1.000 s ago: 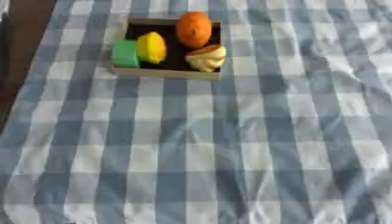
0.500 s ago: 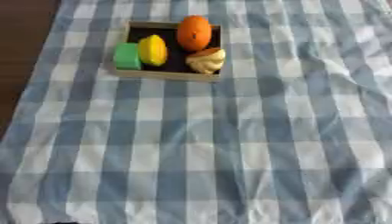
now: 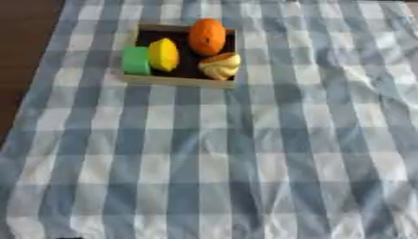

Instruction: Pick up objects on the table and place them in the box.

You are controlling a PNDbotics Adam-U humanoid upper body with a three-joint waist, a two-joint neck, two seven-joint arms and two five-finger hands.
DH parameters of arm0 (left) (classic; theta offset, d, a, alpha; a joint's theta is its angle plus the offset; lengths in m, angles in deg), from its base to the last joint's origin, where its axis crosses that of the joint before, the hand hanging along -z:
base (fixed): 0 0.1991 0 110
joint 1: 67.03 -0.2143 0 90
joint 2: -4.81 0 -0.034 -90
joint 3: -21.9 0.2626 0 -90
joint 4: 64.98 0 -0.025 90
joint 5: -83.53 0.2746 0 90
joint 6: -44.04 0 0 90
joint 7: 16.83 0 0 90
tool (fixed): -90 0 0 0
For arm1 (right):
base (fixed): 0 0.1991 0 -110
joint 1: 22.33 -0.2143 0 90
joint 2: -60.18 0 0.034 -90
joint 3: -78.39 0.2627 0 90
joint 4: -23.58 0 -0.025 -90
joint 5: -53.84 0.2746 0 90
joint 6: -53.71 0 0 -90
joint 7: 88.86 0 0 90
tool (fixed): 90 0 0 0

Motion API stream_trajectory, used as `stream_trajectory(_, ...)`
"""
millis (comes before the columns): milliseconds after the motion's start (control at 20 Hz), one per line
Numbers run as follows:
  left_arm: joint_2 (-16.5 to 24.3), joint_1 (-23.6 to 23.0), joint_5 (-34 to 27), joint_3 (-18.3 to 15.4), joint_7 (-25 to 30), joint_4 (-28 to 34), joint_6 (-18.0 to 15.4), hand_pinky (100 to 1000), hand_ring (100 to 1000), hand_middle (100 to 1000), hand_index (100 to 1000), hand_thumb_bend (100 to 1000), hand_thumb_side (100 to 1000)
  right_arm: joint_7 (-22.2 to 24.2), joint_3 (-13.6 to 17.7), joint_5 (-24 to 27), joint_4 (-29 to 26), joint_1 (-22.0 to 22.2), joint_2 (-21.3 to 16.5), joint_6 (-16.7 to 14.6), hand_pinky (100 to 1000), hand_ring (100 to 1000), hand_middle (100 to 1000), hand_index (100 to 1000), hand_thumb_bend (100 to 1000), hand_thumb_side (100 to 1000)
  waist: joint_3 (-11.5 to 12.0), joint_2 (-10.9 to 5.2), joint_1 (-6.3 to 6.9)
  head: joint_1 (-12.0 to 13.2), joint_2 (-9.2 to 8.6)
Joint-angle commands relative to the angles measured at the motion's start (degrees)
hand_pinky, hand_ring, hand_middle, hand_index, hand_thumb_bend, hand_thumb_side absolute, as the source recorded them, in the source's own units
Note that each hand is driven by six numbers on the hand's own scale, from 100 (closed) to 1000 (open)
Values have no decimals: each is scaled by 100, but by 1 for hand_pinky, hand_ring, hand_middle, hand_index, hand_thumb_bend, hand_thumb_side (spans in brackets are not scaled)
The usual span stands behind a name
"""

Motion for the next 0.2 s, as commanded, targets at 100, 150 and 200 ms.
stream_trajectory(100, -90, -128, 3, -162, 57, 117, -84, 725, 778, 685, 820, 100, 584, 43, 53, 231, -97, 16, -95, -127, 1000, 1000, 474, 925, 100, 470, 4, -200, -90, -4, 15)
stream_trajectory(150, -131, -164, -23, -176, 57, 117, -93, 725, 780, 683, 819, 100, 586, 60, 54, 270, -97, 27, -82, -134, 1000, 1000, 473, 927, 100, 470, 4, -202, -92, 4, 20)
stream_trajectory(200, -165, -196, -47, -186, 61, 117, -96, 726, 781, 681, 820, 100, 587, 77, 56, 310, -97, 36, -71, -140, 1000, 1000, 472, 928, 100, 470, 4, -204, -92, 13, 23)
